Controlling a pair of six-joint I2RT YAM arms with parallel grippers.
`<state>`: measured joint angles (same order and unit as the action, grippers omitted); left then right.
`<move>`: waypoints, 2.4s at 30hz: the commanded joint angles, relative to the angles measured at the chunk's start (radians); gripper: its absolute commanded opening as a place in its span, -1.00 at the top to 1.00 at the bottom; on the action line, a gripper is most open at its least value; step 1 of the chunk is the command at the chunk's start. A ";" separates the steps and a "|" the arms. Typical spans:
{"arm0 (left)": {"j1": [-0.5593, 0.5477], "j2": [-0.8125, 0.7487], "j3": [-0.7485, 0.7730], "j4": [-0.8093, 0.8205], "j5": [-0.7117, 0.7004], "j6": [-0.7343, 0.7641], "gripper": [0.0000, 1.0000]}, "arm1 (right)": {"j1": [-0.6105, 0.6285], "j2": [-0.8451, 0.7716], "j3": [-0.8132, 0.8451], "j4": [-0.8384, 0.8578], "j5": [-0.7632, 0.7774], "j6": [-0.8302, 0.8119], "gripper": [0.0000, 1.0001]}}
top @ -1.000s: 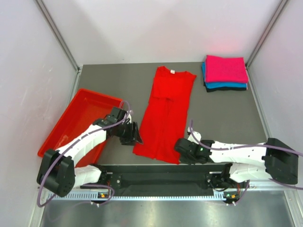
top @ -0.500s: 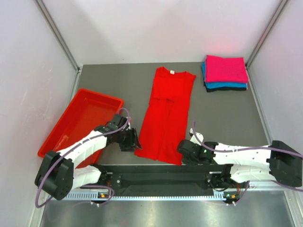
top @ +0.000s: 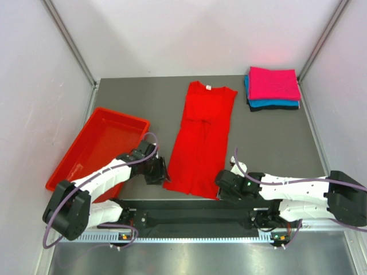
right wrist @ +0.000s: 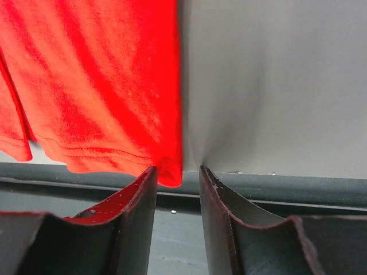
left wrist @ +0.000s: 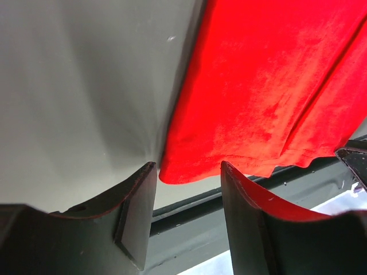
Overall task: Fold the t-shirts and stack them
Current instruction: Fold the tshirt
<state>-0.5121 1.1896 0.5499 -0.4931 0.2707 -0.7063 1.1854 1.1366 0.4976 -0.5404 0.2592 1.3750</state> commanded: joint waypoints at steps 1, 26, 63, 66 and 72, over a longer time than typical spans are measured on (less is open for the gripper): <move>-0.011 0.016 -0.019 0.039 -0.014 -0.016 -0.06 | 0.023 -0.011 -0.014 -0.007 0.003 0.042 0.28; -0.128 -0.073 0.005 -0.025 -0.014 -0.107 1.00 | 0.134 -0.055 0.013 -0.064 0.067 0.087 1.00; 0.090 0.534 0.731 -0.045 0.079 0.148 1.00 | -0.458 0.189 0.404 0.016 0.111 -0.649 1.00; 0.116 0.619 0.859 -0.030 0.097 0.172 1.00 | -0.556 0.285 0.470 0.043 0.097 -0.718 1.00; 0.178 0.789 1.019 -0.003 0.140 0.183 1.00 | -0.685 0.435 0.626 0.062 0.058 -0.821 1.00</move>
<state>-0.3706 1.9175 1.4925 -0.5282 0.3607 -0.5507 0.5671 1.5173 1.0222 -0.5144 0.3359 0.6487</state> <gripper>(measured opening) 0.012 0.005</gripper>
